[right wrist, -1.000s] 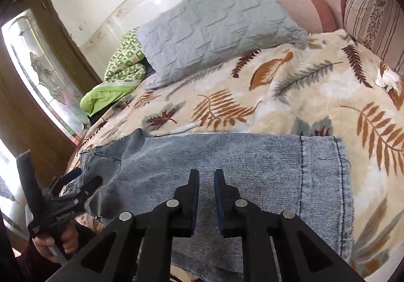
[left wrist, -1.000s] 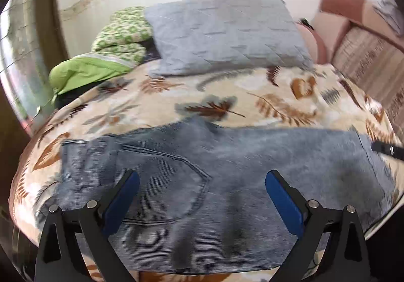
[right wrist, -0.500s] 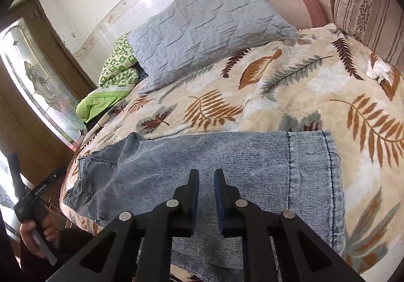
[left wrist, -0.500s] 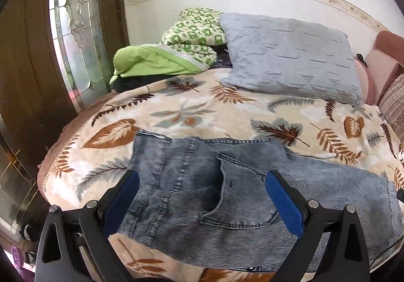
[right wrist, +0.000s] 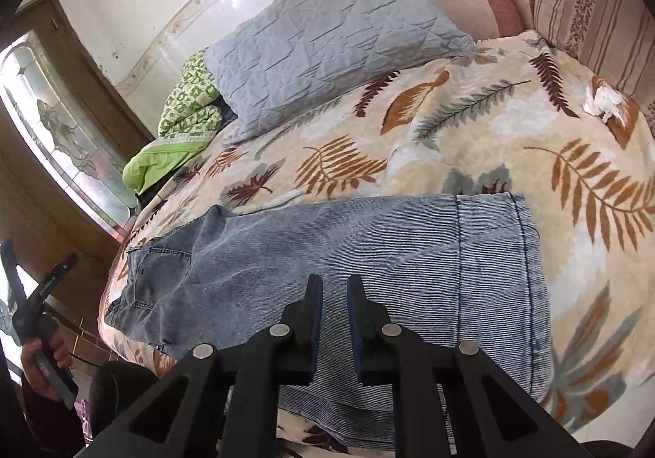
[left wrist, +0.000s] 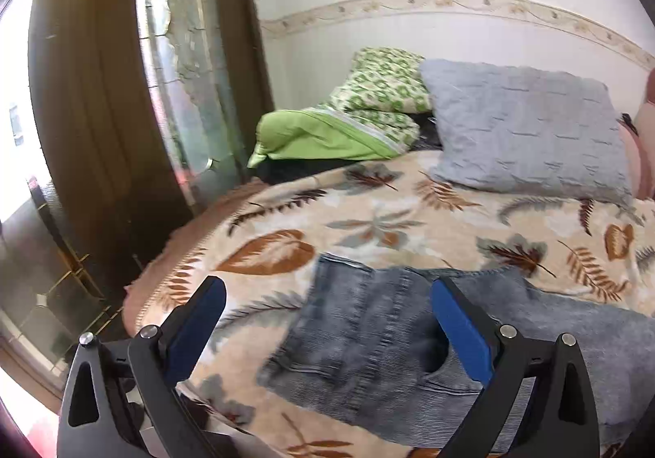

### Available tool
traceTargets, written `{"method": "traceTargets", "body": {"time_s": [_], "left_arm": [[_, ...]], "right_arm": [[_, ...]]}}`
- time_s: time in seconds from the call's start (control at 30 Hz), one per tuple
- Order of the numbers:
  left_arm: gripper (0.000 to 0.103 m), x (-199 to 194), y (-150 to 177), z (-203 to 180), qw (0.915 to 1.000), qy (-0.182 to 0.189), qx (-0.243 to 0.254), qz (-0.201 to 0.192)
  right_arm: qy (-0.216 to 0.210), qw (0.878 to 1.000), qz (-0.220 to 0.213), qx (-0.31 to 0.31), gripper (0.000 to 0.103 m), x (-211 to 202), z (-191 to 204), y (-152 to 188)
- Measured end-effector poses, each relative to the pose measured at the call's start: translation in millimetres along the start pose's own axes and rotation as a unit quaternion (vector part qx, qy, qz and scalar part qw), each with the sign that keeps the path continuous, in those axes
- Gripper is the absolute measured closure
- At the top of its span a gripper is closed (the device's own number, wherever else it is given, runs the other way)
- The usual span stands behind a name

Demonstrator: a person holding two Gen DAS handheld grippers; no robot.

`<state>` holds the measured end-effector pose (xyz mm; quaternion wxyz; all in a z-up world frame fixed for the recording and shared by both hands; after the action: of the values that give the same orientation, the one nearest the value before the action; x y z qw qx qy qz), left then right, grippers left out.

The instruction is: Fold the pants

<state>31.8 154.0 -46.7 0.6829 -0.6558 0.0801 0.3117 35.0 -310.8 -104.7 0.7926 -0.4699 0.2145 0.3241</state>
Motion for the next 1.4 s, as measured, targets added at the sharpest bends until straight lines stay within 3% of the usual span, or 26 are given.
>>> {"method": "traceTargets", "body": {"time_s": [0.47,0.83,1.4], "left_arm": [[0.003,-9,-12,69,0.9975,-0.064,-0.028,-0.008],[0.003,-10,-13,128,0.9908,-0.121,-0.062,-0.006],[0.003,-26,-24,146,0.9864,-0.147,-0.067,-0.028]], "right_arm": [[0.0,1.0,0.007,0.009,0.089,2,-3,1],[0.005,1.0,0.015,0.02,0.089,14,-13,2],[0.002,0.999,0.013,0.03,0.089,15,-22,1]]}}
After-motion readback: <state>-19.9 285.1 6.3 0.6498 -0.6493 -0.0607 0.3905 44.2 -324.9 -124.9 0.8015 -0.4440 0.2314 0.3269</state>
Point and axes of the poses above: each gripper's, at about its wrist camera, not at the fingertips, and x roughly the way its jaws point, z to its left, y to its underside, the point moved 8 cm from there along x, roughly the way its jaws point
